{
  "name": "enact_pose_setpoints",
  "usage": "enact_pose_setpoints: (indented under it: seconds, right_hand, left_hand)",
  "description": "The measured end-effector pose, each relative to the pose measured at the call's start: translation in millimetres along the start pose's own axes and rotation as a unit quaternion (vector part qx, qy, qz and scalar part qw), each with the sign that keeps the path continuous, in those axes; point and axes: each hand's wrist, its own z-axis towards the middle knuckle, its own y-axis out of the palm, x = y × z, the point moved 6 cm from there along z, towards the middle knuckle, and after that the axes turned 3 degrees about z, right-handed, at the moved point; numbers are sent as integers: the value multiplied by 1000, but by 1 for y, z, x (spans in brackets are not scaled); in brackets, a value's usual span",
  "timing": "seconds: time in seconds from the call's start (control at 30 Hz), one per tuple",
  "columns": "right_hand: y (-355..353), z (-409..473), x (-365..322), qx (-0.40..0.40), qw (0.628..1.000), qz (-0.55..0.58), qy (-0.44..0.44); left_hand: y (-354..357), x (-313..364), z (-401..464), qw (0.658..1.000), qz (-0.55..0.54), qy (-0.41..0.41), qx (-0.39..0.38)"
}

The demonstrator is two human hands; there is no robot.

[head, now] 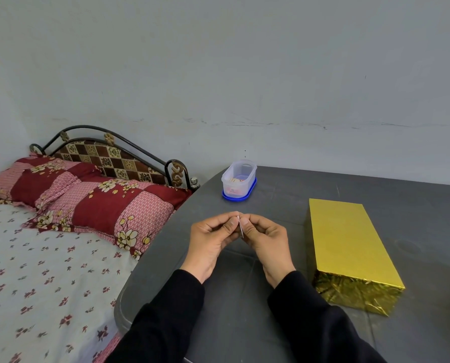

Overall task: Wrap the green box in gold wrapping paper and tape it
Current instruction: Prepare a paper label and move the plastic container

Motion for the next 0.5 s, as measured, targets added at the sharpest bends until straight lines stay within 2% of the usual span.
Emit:
enact_pose_setpoints:
  seconds: [0.23, 0.4, 0.5]
  right_hand:
    - [-2, 1, 0, 21, 999, -30, -6]
    - [2, 0, 1, 6, 999, -36, -2]
    - [0, 1, 1, 28, 999, -42, 7]
  left_hand:
    - [-3, 1, 0, 999, -21, -20, 35]
    - [-6, -1, 2, 997, 2, -34, 62]
    - [-5, 0, 4, 997, 10, -41, 60]
